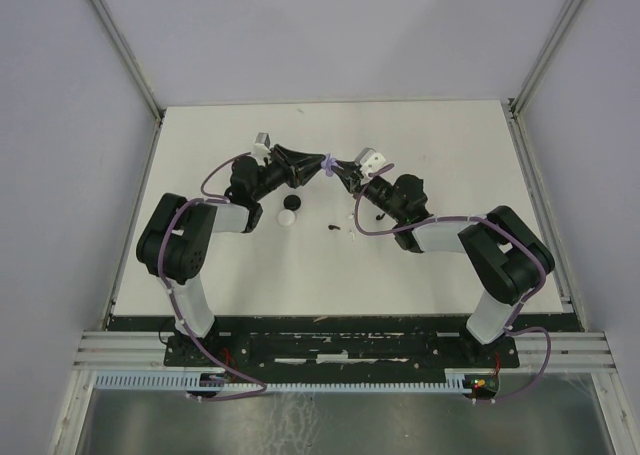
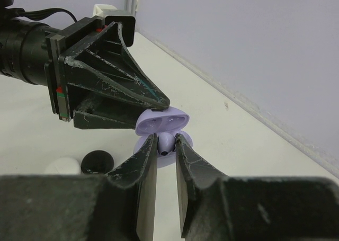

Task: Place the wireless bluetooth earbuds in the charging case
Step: Place the earbud in the charging case, then close the charging case.

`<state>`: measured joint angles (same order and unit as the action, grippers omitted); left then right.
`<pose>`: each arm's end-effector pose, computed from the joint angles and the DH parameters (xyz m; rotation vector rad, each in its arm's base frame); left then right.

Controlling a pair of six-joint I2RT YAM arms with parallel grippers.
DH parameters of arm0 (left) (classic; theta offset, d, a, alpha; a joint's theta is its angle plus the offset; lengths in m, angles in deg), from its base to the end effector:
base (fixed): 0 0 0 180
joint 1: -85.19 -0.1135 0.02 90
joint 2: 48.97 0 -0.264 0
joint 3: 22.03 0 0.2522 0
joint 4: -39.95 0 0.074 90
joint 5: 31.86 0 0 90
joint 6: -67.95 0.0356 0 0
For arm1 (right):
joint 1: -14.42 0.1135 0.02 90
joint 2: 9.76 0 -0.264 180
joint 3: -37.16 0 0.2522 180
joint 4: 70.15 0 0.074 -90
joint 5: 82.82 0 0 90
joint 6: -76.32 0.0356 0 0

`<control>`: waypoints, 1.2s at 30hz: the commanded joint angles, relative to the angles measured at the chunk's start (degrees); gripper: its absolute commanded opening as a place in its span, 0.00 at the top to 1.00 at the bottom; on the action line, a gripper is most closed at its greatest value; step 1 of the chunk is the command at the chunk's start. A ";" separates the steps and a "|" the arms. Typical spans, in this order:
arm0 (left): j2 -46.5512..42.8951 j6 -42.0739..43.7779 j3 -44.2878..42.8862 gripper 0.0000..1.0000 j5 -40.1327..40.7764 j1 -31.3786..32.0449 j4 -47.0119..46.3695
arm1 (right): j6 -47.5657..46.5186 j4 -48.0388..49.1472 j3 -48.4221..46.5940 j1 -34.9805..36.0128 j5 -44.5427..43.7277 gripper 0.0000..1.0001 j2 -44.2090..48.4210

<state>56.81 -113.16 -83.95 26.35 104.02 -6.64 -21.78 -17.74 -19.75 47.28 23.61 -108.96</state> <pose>0.3515 -0.1397 0.1978 -0.6316 1.7824 -1.8522 0.2929 0.2012 0.2234 -0.7178 1.2303 0.5573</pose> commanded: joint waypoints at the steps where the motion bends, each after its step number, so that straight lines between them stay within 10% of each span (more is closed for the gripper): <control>1: -1.19 -1.69 -1.75 0.97 -0.99 0.04 -7.60 | 1.15 -1.75 -1.32 -0.15 -1.57 0.74 1.06; 31: -0.27 -1.27 -1.54 0.97 -0.79 0.05 -7.07 | 8.27 11.27 2.56 -0.47 -5.80 0.29 6.51; 36: -0.21 -1.11 -1.81 0.97 -0.81 0.03 -6.62 | 8.57 -3.03 -0.69 -0.57 -18.64 0.29 11.09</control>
<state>56.83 -113.29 -83.95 26.35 104.02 -10.32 -14.94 -12.27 -17.28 46.98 15.74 -103.19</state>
